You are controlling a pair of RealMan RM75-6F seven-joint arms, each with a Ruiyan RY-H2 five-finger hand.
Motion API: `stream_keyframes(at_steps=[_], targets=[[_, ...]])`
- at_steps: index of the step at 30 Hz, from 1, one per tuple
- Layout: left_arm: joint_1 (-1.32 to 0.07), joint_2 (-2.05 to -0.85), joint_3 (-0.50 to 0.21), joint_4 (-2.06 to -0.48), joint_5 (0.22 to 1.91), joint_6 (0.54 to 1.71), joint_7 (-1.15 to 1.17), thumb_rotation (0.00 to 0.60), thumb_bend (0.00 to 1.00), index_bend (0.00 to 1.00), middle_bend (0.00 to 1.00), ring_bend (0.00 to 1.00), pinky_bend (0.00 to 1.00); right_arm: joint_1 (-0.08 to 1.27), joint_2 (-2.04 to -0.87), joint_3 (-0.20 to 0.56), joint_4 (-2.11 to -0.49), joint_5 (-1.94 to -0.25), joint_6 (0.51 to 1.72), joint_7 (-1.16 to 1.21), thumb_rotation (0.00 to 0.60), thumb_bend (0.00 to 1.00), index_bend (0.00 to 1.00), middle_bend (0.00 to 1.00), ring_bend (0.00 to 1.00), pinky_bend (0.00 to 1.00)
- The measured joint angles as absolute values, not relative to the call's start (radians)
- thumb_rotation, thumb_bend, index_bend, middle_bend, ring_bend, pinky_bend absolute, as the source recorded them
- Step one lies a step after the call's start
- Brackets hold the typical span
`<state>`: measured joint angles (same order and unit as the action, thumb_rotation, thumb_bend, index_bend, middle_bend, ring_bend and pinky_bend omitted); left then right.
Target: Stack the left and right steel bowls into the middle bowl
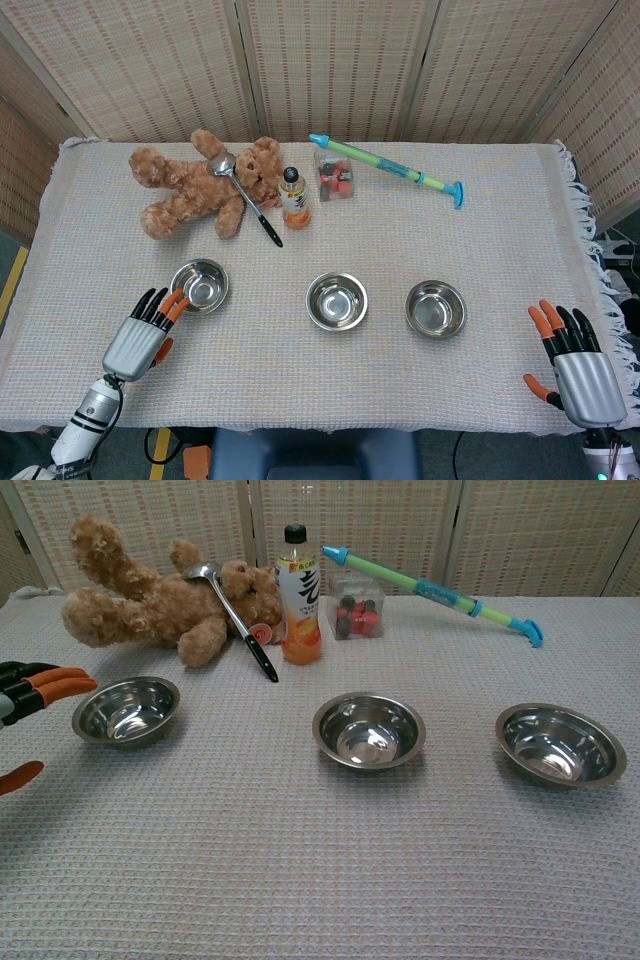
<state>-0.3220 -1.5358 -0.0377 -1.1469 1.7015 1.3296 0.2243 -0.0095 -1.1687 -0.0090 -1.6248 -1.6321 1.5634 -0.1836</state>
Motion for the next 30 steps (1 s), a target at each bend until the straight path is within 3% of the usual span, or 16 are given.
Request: stream_keyframes(at_steps=[3, 12, 15, 17, 20, 25, 30], targets=[[-0.348, -1.581, -0.043, -1.050, 1.696, 1.312, 0.195, 0.600, 0.42, 0.19, 0.00, 0.00, 0.08, -0.007, -1.172, -0.004, -1.624, -1.616, 1.554, -0.191, 0.600, 0.07, 0.00, 0.00, 0.00, 0.00], [-0.423, -1.723, -0.046, -0.778, 1.667, 1.249, 0.095, 0.600, 0.42, 0.29, 0.00, 0.00, 0.08, -0.001, -1.181, 0.010, -1.623, -1.582, 1.534, -0.208, 0.600, 0.07, 0.00, 0.00, 0.00, 0.00], [-0.441, -1.762, -0.049, -0.715, 1.662, 1.250, 0.072, 0.600, 0.42, 0.46, 0.03, 0.00, 0.08, 0.000, -1.180, 0.011, -1.624, -1.575, 1.530, -0.209, 0.600, 0.07, 0.00, 0.00, 0.00, 0.00], [-0.451, -1.792, -0.051, -0.665, 1.664, 1.271, 0.055, 0.600, 0.42, 0.62, 0.09, 0.00, 0.09, 0.000, -1.179, 0.013, -1.626, -1.571, 1.529, -0.209, 0.600, 0.07, 0.00, 0.00, 0.00, 0.00], [-0.464, -1.841, -0.054, -0.579, 1.668, 1.323, 0.028, 0.600, 0.43, 0.76, 0.18, 0.02, 0.11, 0.000, -1.176, 0.015, -1.628, -1.565, 1.528, -0.208, 0.600, 0.07, 0.00, 0.00, 0.00, 0.00], [-0.481, -1.920, -0.062, -0.459, 1.672, 1.412, -0.012, 0.600, 0.45, 0.85, 0.27, 0.08, 0.14, -0.001, -1.174, 0.015, -1.631, -1.560, 1.527, -0.207, 0.600, 0.07, 0.00, 0.00, 0.00, 0.00], [-0.497, -1.942, -0.060, -0.450, 1.691, 1.515, -0.028, 0.600, 0.45, 0.85, 0.28, 0.08, 0.15, -0.002, -1.167, 0.010, -1.637, -1.566, 1.527, -0.196, 0.600, 0.07, 0.00, 0.00, 0.00, 0.00]])
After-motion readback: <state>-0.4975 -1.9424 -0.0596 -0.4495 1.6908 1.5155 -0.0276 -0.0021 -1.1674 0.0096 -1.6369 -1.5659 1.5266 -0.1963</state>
